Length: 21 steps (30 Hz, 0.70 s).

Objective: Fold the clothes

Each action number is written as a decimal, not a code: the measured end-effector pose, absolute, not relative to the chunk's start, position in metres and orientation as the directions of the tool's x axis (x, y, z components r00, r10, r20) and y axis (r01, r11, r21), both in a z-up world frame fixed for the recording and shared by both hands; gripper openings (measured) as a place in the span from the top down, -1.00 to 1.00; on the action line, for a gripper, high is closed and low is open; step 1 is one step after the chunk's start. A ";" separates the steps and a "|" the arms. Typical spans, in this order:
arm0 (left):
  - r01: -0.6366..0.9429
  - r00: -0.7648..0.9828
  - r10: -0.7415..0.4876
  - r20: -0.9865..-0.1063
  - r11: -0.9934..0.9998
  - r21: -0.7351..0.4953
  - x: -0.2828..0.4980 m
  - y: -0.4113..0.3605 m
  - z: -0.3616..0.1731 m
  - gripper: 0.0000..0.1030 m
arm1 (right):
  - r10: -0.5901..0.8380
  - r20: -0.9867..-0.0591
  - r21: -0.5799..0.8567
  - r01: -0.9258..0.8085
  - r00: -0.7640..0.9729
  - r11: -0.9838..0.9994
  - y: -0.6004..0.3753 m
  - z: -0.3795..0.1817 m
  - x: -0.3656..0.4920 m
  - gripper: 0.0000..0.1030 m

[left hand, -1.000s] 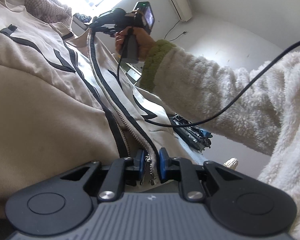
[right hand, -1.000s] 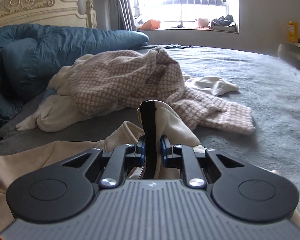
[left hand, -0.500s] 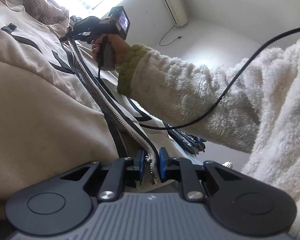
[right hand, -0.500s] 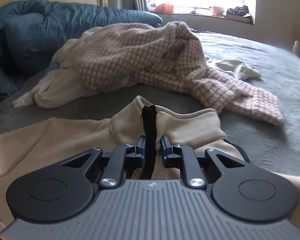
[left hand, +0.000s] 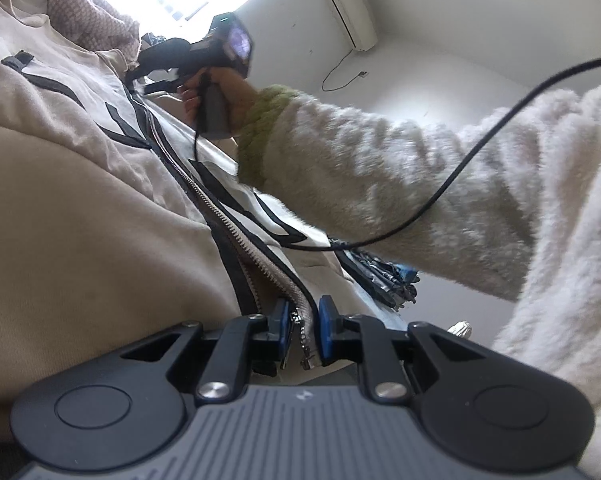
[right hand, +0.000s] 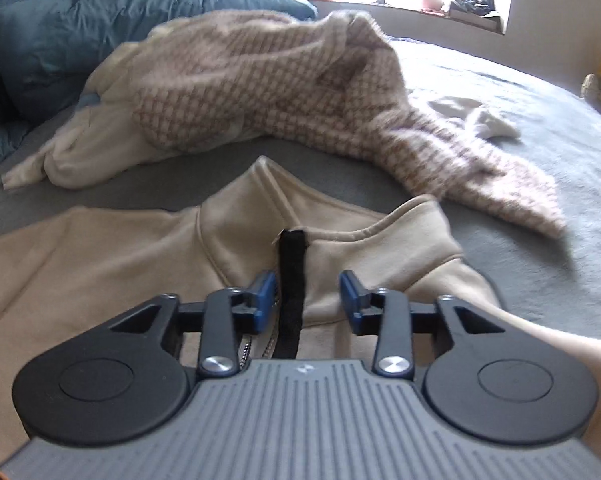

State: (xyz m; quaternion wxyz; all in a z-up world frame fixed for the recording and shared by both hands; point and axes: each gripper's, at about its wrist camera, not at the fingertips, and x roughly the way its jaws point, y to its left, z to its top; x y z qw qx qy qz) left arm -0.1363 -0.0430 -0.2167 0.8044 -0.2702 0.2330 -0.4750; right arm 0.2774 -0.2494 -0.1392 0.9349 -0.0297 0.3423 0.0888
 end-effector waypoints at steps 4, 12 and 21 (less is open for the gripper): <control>0.628 0.447 -0.885 -0.135 0.417 -0.657 -0.140 -0.043 -0.215 0.67 | 0.115 -0.613 -0.028 -0.167 0.782 0.986 -0.264 -0.107 0.249 0.05; 0.551 0.468 -0.864 -0.184 0.448 -0.704 -0.142 -0.039 -0.210 0.64 | 0.137 -0.517 -0.013 -0.168 0.845 0.986 -0.327 -0.032 0.110 0.04; 0.468 0.486 -0.807 -0.335 0.564 -0.681 -0.146 -0.045 -0.194 0.60 | 0.116 -0.507 0.063 -0.098 0.854 0.993 -0.379 -0.066 -0.103 0.04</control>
